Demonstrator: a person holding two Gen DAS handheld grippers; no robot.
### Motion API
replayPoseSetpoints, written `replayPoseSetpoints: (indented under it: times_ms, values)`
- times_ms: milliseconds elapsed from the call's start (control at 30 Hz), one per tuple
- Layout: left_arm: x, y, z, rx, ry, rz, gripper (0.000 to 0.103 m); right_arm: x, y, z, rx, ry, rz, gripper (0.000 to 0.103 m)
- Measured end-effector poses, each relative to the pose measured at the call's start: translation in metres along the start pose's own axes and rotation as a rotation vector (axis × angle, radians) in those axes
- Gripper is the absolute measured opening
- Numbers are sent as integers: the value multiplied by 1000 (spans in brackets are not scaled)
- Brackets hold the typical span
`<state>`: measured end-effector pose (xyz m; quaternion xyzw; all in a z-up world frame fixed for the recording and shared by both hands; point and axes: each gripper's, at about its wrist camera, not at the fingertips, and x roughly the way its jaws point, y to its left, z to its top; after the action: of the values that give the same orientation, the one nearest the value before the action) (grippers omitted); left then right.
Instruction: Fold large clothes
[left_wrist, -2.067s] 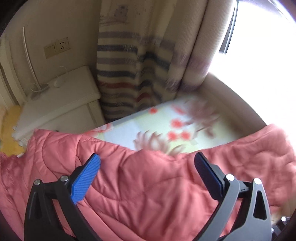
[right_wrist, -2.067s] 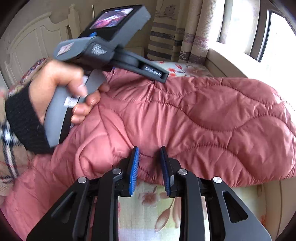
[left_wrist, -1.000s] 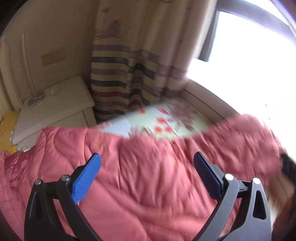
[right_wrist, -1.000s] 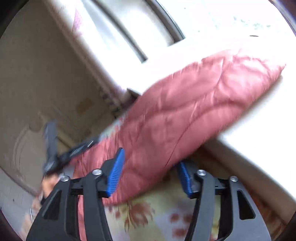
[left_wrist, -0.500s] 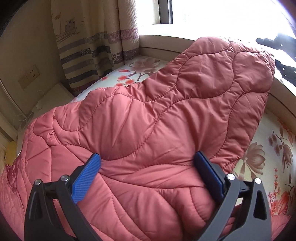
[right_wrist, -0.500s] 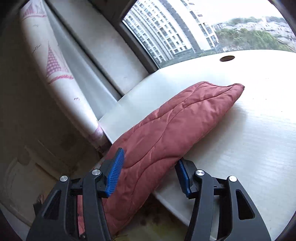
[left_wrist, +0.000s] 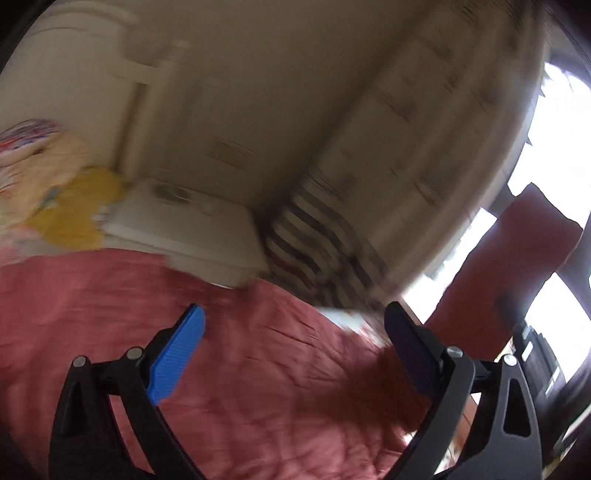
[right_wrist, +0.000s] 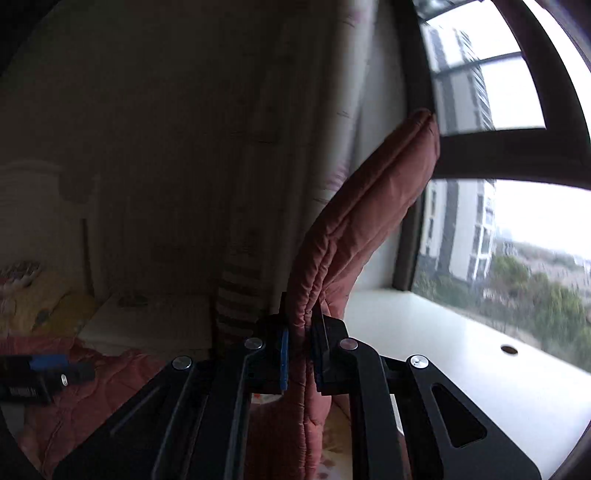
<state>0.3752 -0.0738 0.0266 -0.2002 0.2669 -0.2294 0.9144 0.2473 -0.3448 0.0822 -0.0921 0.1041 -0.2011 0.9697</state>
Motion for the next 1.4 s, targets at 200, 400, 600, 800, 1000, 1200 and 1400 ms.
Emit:
replayPoseSetpoints:
  times_ms: [200, 400, 600, 800, 1000, 1200, 1400]
  values:
    - [-72, 110, -9, -184, -11, 225, 99, 0, 209, -67, -581, 175, 346, 13]
    - [-116, 154, -36, -214, 1, 298, 99, -3, 241, -145, -860, 255, 419, 17]
    - [-105, 140, -51, -165, 21, 248, 99, -22, 221, -112, -728, 123, 384, 12]
    - [-87, 112, -49, -79, 84, 259, 100, -15, 244, -150, -880, 238, 447, 14]
    - [-63, 61, -40, 137, 119, 268, 101, -12, 206, -109, -705, 244, 498, 61]
    - [-9, 9, -49, 325, 208, 239, 101, 8, 87, -65, -227, 250, 452, 54]
    - [78, 46, -105, 365, 451, 344, 101, 86, -22, -81, 285, 431, 348, 28]
